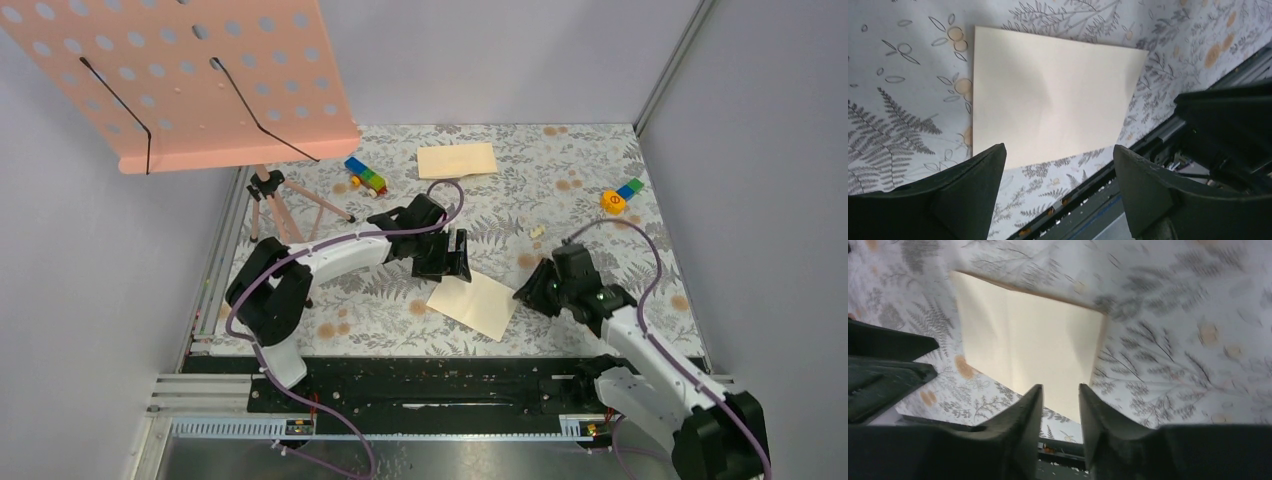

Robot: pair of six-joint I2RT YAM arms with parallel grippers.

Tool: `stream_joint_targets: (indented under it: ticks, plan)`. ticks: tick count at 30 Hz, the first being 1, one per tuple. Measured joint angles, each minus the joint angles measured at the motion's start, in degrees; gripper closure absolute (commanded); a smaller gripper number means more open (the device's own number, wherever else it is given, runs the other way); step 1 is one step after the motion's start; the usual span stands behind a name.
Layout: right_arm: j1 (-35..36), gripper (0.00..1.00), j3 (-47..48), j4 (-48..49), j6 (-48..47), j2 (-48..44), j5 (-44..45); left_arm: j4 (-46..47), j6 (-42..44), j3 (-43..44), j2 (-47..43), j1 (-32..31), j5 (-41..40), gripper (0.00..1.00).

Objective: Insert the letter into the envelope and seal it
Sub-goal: Fold the letter at the center of the board.

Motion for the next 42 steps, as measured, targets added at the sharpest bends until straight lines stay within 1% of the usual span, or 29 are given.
stream_joint_targets:
  ticks: [2,5,8,10,14,18,20,23,27,31,33,35,40,42]
  plan:
    - [0.0,0.5,-5.0,-1.7,3.3,-5.2,0.5,1.0,-0.2,0.0,1.0,0.3,-0.9,0.19]
    - [0.0,0.51,-11.5,-3.0,8.2,-10.7,0.2,2.7,-0.7,0.0,3.9,0.3,-1.1,0.19]
    - [0.0,0.55,-15.3,-2.2,11.7,-11.3,-0.9,4.2,-1.2,-0.8,6.8,0.1,-0.9,0.19]
    - [-0.1,0.56,-16.1,-1.1,13.3,-10.5,-1.6,5.1,-1.5,-1.8,7.0,0.2,-0.2,0.19]
    - [0.0,0.56,-16.0,3.2,14.6,-6.7,-2.1,8.2,-2.1,-5.0,5.2,-0.2,0.5,0.19]
    - [0.0,0.66,-13.8,5.7,13.4,-1.3,-0.9,8.2,-2.8,-9.4,1.6,-3.0,1.2,0.18]
    - [-0.1,0.67,-12.1,6.0,11.8,1.8,0.5,6.8,-3.0,-10.8,0.1,-5.2,1.6,0.18]
    - [-0.1,0.66,-8.3,5.0,8.3,6.8,2.1,4.4,-3.6,-11.3,-1.0,-8.0,1.8,0.17]
    - [-0.1,0.61,-3.5,2.4,4.1,9.9,2.6,1.5,-3.9,-10.0,-2.3,-8.6,1.4,0.17]
    - [-0.1,0.6,-2.8,-0.5,1.1,7.1,2.5,0.9,-3.9,-6.2,-2.2,-8.3,1.2,0.18]
    - [-0.1,0.6,-2.8,-2.7,0.5,4.9,2.5,1.0,-3.9,-4.2,-1.8,-8.2,1.2,0.25]
    - [-0.1,0.6,-3.7,-4.3,0.3,1.4,2.2,1.2,-4.1,-2.9,-1.0,-8.2,1.4,0.28]
    - [-0.1,0.59,-10.3,-5.4,2.4,-5.0,-1.0,2.9,-5.2,-2.4,1.4,-8.3,5.2,0.3]
    - [-0.1,0.54,-12.7,-5.9,4.2,-6.0,-2.6,3.5,-5.6,-1.8,3.0,-8.7,7.6,0.3]
